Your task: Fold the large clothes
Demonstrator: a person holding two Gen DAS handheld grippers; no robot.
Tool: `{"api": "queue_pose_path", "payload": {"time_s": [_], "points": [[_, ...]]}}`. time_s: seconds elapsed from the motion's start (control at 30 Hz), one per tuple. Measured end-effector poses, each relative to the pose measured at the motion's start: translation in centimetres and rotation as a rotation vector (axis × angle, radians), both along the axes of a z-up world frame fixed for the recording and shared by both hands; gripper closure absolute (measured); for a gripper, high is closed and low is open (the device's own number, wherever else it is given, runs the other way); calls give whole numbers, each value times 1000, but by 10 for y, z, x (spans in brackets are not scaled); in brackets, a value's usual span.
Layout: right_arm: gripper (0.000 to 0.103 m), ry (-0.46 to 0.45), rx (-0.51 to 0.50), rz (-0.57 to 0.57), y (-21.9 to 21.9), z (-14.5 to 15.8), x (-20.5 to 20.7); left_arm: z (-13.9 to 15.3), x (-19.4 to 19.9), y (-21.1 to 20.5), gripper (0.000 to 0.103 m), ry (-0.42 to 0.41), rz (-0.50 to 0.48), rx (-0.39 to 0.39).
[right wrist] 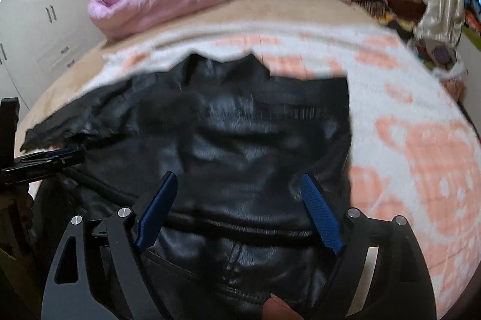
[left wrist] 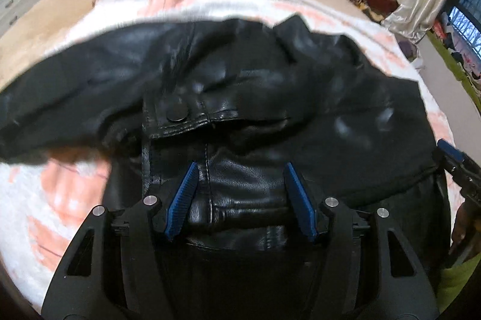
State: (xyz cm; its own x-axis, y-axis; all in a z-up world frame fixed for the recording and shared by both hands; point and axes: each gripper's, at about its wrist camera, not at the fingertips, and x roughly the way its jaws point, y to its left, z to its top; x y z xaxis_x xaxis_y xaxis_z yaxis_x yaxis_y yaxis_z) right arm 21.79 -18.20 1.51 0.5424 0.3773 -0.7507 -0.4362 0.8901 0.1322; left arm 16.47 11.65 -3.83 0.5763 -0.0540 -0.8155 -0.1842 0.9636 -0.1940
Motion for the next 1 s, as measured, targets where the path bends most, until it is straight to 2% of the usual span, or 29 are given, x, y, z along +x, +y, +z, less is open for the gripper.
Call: {"api": "queue_pose_path", "payload": {"time_s": [0.1,0.2,0.27,0.37,0.4,0.43,0.57,0.6,1.0], "points": [[20,69,-30,-9,4,-23,9,-1,-3,3,51,-13,-2,-11],[19,32,-57,-3,10,-20,4,3,-8,6,50,-32,1,-32],[19,0,-14,10,9,-10,-3,11,-14,6,45,-53,-2,-44],[10,-47,40,21,8,3,-14,24,-20,7,36,-78,-2,-45],[7,-65,51,30,9,8,-19,28,-23,7,29,-89,0,-43],[6,-77,52,34,11,11,-21,32,-25,7,24,-98,5,-37],[4,-117,36,34,19,24,-35,39,-32,7,16,-112,31,-15],[4,-125,32,33,22,27,-38,41,-34,8,10,-114,37,-15],[4,-162,57,54,62,52,-58,55,-57,40,10,-154,115,-19]]}}
